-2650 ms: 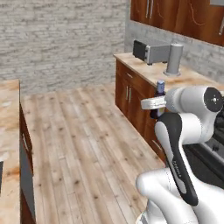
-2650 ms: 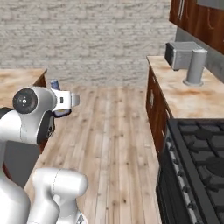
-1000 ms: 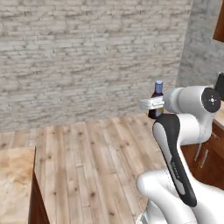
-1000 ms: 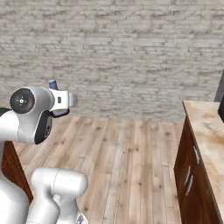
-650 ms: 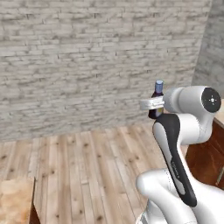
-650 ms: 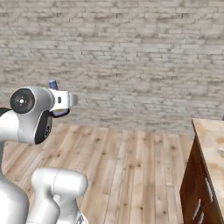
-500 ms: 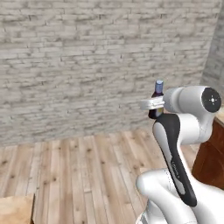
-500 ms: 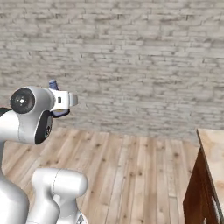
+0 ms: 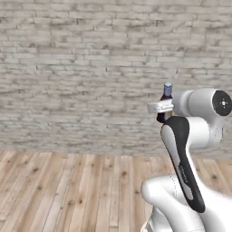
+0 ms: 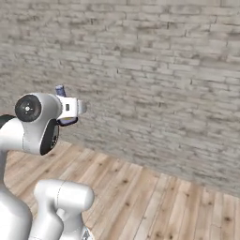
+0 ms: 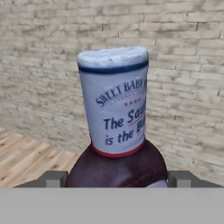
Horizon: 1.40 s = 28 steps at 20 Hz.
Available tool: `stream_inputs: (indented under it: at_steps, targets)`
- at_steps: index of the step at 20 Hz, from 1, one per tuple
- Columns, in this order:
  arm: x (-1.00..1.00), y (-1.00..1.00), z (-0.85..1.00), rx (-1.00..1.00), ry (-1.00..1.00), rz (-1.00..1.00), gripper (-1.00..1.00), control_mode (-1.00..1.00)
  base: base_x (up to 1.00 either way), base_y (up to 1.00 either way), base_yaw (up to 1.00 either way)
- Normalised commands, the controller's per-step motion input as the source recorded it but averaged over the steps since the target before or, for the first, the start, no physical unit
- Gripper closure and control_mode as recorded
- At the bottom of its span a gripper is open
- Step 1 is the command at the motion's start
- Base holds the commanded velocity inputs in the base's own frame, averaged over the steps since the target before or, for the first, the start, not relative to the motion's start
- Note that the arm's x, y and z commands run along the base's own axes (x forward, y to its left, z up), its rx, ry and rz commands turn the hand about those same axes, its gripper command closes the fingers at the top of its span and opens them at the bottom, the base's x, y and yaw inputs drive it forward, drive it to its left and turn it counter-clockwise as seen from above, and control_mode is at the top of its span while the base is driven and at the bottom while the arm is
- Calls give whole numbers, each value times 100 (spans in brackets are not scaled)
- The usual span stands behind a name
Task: Move the hot dog bun to the plate on the dining table and place the condiment next to that plate. Then navigate to the fridge and take the sausage and place it on the plate as well.
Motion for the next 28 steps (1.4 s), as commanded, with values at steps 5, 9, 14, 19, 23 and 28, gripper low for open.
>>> stream_inputs:
  at_steps: [5, 9, 14, 19, 23, 28]
  targets:
    - [0, 0, 0, 0, 0, 0, 100, 100, 100, -2, 66]
    - [0, 0, 0, 0, 0, 0, 100, 100, 100, 0, 66]
    - [0, 0, 0, 0, 0, 0, 100, 100, 100, 0, 66]
    - [0, 0, 0, 0, 0, 0, 100, 100, 100, 0, 65]
    - [0, 0, 0, 0, 0, 0, 100, 100, 100, 0, 61]
    - [0, 0, 0, 0, 0, 0, 100, 100, 100, 0, 53]
